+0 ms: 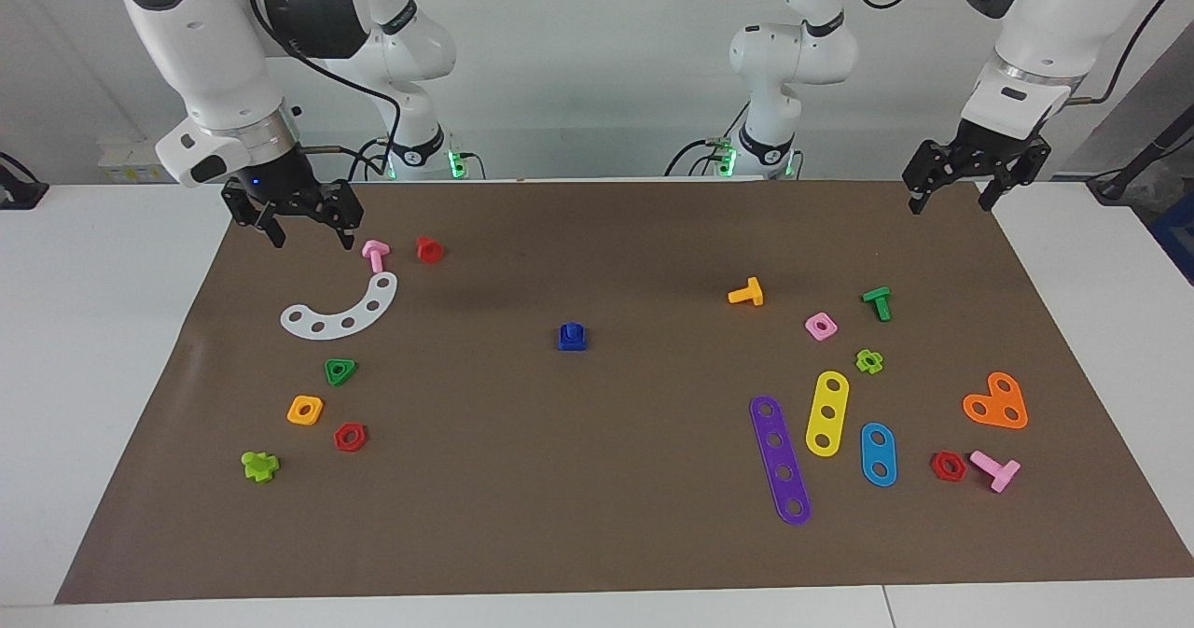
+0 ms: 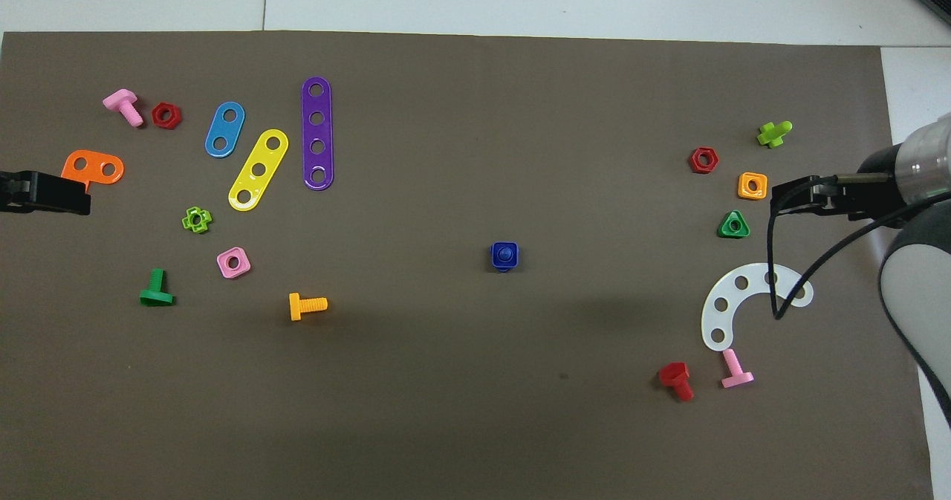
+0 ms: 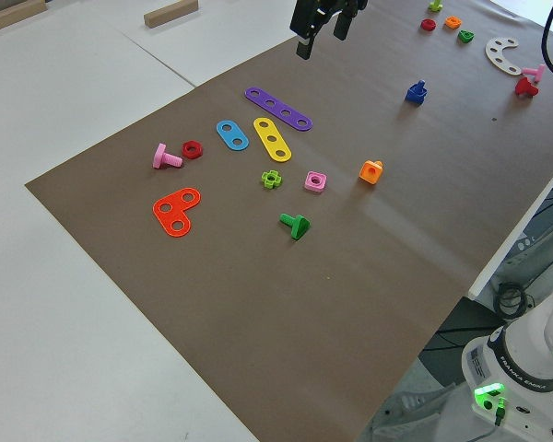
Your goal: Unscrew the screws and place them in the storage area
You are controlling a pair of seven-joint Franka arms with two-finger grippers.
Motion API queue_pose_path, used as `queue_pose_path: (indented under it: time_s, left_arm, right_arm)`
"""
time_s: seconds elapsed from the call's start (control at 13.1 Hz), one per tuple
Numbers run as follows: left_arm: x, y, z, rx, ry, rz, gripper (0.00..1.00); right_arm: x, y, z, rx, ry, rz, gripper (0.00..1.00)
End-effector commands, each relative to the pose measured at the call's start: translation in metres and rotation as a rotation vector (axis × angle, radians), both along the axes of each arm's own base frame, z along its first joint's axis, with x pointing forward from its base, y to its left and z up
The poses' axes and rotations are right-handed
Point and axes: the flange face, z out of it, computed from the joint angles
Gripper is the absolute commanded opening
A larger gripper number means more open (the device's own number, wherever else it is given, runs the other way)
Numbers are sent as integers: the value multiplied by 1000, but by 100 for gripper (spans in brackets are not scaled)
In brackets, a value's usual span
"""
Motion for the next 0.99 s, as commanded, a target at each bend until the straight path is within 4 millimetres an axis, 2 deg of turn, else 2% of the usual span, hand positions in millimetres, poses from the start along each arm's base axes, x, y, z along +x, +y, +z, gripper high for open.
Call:
queue_pose_path:
  time_s: [0.0, 0.15, 0.23, 0.38, 0.53, 0.76, 0.92]
  left_arm:
    - [-7, -1, -2, -16, -3, -6, 100]
    - [-8, -3, -3, -19, 2, -9, 100]
    - [-10, -12, -7, -19, 10, -27, 100]
    - [-13, -39, -15, -63, 18, -57, 100]
    - [-6, -73, -26, -210, 32, -28, 98]
    - [7, -176, -59, -228, 17, 45, 97]
    - [17, -258, -93, -228, 2, 105, 95]
  right_arm:
    - [-6, 2, 1, 28, 10, -14, 98]
    - [-6, 1, 1, 28, 12, -14, 99]
    - [-6, 1, 2, 28, 10, -14, 99]
    - [-6, 1, 1, 28, 12, -14, 99]
    - [-6, 1, 1, 28, 12, -15, 99]
    - [-6, 1, 0, 28, 13, -17, 99]
    - [-6, 2, 0, 28, 13, -16, 99]
